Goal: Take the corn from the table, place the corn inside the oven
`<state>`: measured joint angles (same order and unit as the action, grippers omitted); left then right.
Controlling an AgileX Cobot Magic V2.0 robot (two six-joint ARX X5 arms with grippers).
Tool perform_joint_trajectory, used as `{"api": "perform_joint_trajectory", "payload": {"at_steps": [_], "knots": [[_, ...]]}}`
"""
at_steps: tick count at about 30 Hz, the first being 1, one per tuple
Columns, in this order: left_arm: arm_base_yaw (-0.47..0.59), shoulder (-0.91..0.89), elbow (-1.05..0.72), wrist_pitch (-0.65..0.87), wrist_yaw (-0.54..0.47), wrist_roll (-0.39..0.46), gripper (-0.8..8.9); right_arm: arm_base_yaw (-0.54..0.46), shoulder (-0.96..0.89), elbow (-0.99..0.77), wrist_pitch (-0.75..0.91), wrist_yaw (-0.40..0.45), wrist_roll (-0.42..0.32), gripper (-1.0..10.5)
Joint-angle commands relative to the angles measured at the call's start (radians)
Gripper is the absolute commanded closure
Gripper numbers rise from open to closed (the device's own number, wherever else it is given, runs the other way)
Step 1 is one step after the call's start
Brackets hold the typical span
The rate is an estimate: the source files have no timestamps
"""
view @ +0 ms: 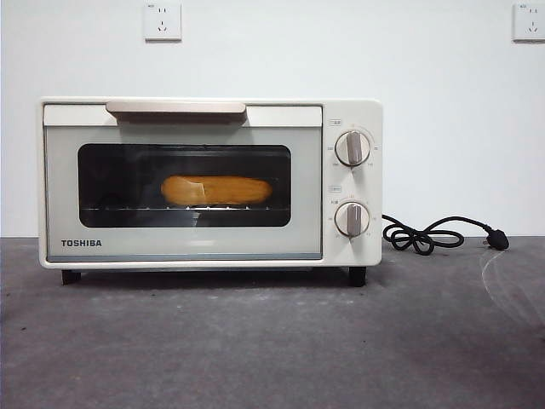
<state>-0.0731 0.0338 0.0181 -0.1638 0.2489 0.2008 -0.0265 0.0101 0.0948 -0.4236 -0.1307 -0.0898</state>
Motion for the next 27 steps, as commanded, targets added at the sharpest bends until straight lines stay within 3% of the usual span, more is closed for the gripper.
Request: {"api": "perform_joint_trajectory", "payload": {"at_steps": [1, 27], "knots": [[0.002, -0.027, -0.007, 0.021, 0.0, 0.005, 8.17, 0.0, 0.0, -0.009, 0.004, 0.002, 0.008, 9.5], [0.002, 0.006, -0.007, 0.023, 0.001, 0.005, 8.17, 0.0, 0.0, -0.009, 0.004, 0.002, 0.008, 9.5]]}}
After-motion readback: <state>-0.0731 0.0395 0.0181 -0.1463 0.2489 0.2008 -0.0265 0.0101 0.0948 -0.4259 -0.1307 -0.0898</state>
